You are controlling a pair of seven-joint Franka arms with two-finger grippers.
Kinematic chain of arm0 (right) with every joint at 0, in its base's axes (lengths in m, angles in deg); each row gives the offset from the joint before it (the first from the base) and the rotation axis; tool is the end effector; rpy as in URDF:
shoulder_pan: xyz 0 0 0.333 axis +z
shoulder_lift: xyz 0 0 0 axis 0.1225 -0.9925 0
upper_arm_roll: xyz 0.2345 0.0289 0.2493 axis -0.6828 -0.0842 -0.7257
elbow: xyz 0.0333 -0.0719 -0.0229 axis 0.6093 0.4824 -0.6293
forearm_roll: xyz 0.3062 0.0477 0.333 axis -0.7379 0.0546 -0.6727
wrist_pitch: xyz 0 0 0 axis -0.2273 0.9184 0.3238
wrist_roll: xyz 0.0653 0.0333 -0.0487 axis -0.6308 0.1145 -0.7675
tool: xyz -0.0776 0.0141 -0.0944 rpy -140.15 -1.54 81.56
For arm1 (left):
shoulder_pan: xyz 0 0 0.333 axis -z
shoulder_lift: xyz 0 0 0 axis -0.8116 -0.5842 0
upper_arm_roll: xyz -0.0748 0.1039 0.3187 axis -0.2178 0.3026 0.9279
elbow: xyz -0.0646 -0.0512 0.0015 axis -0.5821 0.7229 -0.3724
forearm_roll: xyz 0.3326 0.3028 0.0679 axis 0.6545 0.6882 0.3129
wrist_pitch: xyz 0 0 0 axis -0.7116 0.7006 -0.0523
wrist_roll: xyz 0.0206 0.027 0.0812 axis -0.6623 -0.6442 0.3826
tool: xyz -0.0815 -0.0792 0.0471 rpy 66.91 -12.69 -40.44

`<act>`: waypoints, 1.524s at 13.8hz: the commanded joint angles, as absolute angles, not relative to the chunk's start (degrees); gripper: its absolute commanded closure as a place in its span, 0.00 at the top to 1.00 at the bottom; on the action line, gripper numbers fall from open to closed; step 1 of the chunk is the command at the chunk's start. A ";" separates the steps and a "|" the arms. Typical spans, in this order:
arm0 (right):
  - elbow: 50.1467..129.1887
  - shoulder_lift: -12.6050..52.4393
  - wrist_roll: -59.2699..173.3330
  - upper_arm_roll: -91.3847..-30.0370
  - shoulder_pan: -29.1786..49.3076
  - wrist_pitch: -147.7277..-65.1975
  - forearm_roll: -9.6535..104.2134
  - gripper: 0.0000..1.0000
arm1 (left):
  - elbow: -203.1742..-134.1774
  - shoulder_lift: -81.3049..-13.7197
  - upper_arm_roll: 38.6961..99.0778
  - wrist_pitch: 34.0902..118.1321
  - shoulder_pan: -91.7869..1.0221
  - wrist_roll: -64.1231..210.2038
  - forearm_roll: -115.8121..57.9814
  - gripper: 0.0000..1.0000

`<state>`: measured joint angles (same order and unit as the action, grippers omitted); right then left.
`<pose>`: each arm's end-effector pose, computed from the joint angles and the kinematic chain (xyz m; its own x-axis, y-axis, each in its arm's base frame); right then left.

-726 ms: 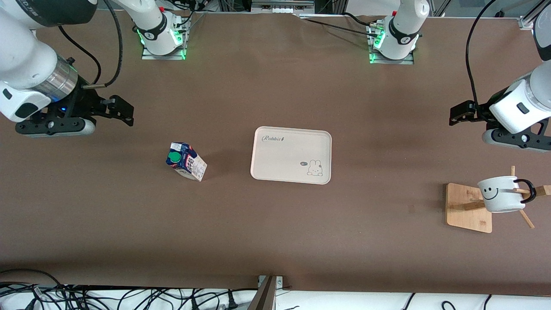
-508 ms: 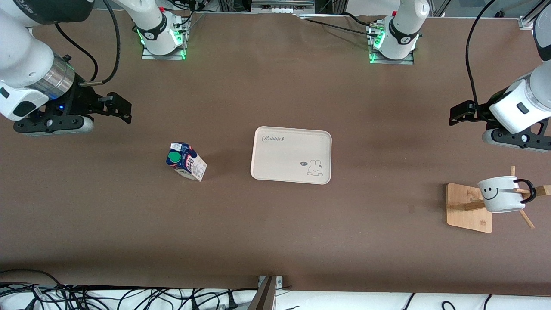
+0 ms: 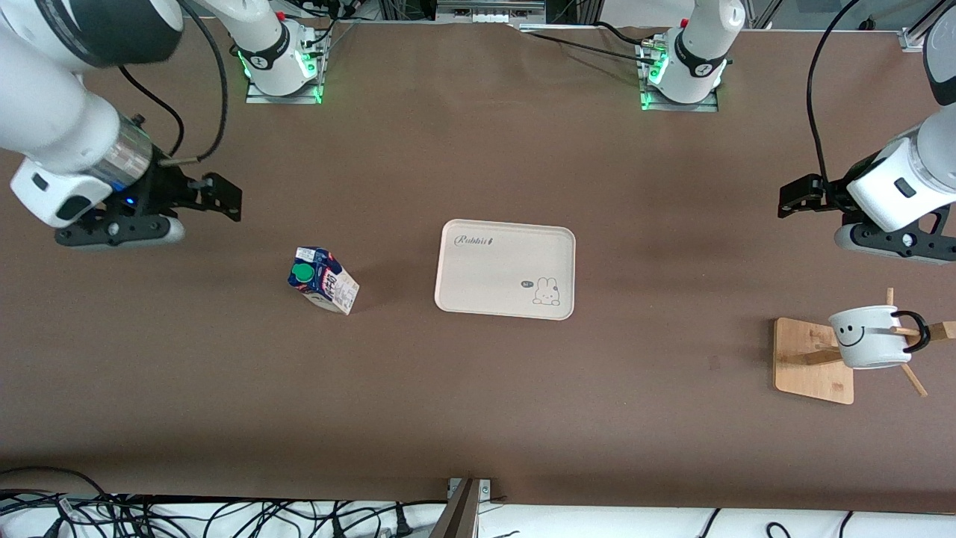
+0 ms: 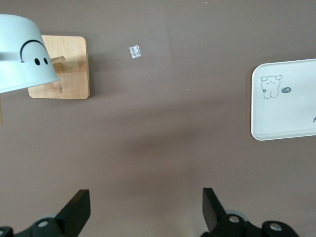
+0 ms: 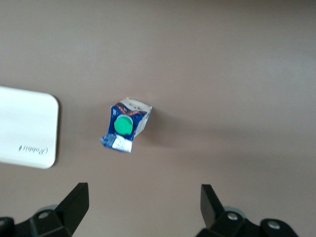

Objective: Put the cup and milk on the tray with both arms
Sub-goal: 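Reach the right gripper to the milk carton while the left gripper reaches the mug, then grasp the milk carton with the right gripper while the left gripper grasps the mug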

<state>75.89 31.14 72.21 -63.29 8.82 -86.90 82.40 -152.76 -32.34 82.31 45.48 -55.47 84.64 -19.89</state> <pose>0.6736 0.1622 0.5508 0.9985 0.0471 -0.0295 0.0467 -0.9988 -0.0159 0.6647 -0.0372 0.5729 0.9793 -0.1522 -0.1332 -0.1500 -0.9883 0.0266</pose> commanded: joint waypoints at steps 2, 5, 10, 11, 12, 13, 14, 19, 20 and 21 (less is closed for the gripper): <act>79.23 25.38 81.21 -63.70 10.81 -94.10 82.72 1.00 | -145.52 -38.41 82.29 44.55 -56.19 84.24 -20.98 1.00; 80.99 22.21 82.10 -63.70 11.25 -98.06 82.37 1.00 | -152.86 -34.39 82.64 54.27 -56.54 79.43 -20.10 1.00; 86.53 22.46 84.47 -63.79 11.25 -103.87 81.93 1.00 | -172.27 -26.22 82.91 77.10 -59.35 61.15 -19.75 1.00; 86.53 22.29 84.91 -63.79 11.25 -104.04 81.93 1.00 | -177.37 -24.11 82.73 83.51 -60.75 60.95 -19.75 1.00; 86.53 22.20 85.00 -63.79 11.25 -104.31 81.84 1.00 | -182.64 -21.83 82.38 89.84 -61.89 60.86 -19.75 1.00; 86.53 22.11 85.26 -63.79 11.25 -104.40 81.84 1.00 | -187.74 -19.80 82.38 95.91 -61.99 60.77 -19.83 1.00; 86.53 22.02 85.53 -63.87 11.33 -104.40 81.84 1.00 | -192.14 -18.56 82.38 102.58 -62.17 60.77 -19.84 1.00; 86.53 21.50 86.14 -63.87 11.77 -105.36 80.35 1.00 | -199.92 -17.49 82.38 112.66 -65.41 58.22 -20.36 1.00; 86.53 21.24 86.15 -63.87 12.30 -105.62 80.35 1.00 | -200.09 -18.80 82.38 114.50 -65.68 58.22 -20.36 1.00; 86.80 21.15 86.15 -63.87 12.48 -105.98 80.35 1.00 | -199.66 -21.34 82.38 118.52 -65.77 58.40 -20.36 1.00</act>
